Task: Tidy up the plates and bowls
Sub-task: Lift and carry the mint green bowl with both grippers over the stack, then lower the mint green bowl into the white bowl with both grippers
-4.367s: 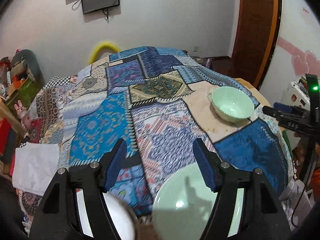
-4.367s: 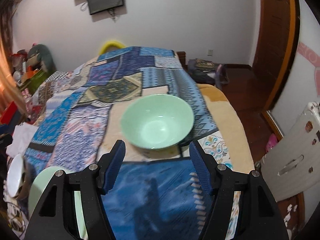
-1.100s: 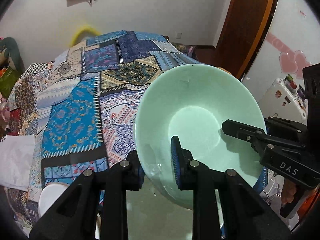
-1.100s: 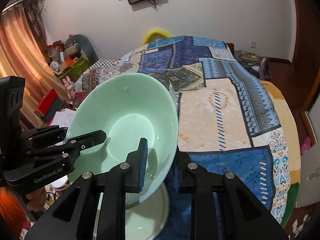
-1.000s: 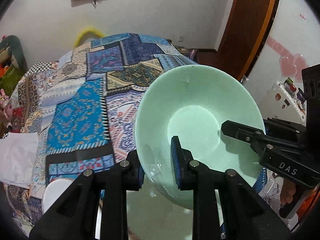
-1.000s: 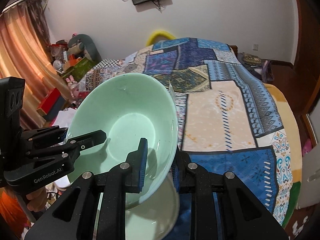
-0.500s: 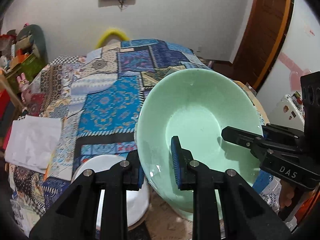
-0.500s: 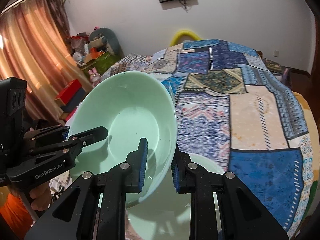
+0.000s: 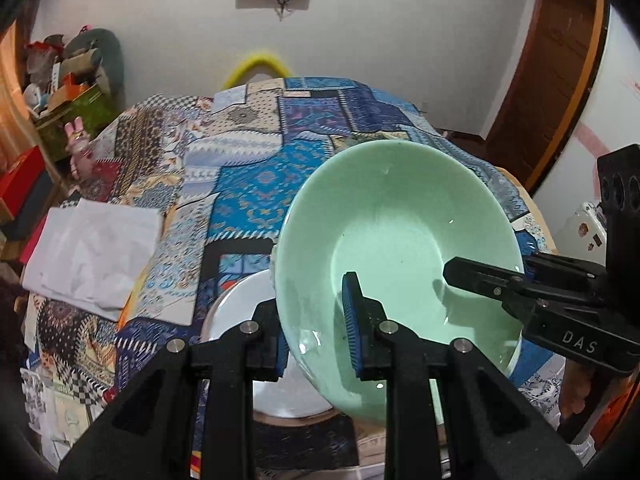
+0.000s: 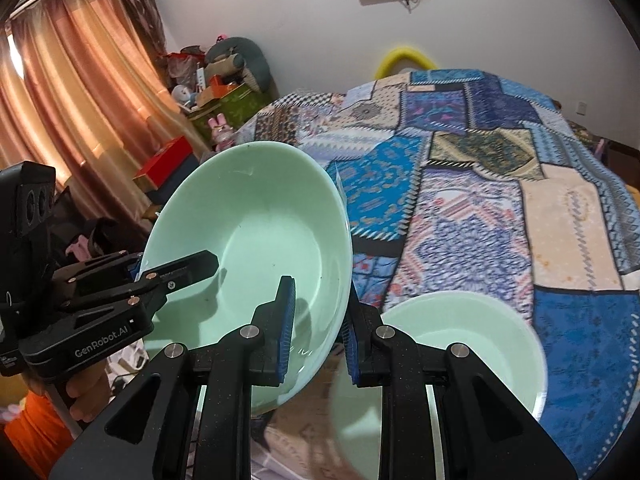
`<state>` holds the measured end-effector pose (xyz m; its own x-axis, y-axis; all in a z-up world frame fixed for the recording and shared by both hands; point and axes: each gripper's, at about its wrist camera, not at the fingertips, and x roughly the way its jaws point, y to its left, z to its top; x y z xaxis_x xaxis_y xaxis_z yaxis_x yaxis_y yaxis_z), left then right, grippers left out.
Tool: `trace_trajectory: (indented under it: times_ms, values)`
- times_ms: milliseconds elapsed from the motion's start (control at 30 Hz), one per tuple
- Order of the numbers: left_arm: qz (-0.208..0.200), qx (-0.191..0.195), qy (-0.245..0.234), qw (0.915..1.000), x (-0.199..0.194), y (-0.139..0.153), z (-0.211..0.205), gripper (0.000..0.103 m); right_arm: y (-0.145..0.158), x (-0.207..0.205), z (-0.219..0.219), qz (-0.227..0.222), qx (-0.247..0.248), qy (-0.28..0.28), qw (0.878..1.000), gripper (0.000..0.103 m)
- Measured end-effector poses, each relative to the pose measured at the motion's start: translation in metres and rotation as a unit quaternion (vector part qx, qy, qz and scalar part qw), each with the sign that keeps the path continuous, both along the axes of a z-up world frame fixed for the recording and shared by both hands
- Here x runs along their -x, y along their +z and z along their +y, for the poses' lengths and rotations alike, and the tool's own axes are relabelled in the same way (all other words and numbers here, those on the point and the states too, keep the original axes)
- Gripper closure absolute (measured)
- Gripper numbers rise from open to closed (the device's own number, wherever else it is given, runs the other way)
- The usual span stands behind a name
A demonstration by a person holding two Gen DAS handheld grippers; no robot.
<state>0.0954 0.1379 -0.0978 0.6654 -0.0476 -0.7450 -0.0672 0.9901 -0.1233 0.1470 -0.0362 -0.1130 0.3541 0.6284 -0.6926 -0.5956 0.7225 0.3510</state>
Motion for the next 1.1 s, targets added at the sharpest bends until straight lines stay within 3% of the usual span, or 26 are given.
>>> trace_trajectory:
  times_ms: [433, 767, 1100]
  values:
    - [0.032, 0.012, 0.024, 0.9991, 0.009, -0.045, 0.042, 0.08, -0.036, 0.004, 0.041, 0.043, 0.001, 0.014, 0.999, 0.083]
    - [0.06, 0.048, 0.046, 0.996, 0.002, -0.086, 0.071, 0.08, -0.063, 0.008, 0.059, 0.067, 0.023, 0.024, 0.997, 0.083]
    - [0.053, 0.029, 0.053, 0.9967, -0.004, -0.096, 0.079, 0.08, -0.068, 0.004, 0.061, 0.056, 0.035, 0.011, 0.998, 0.083]
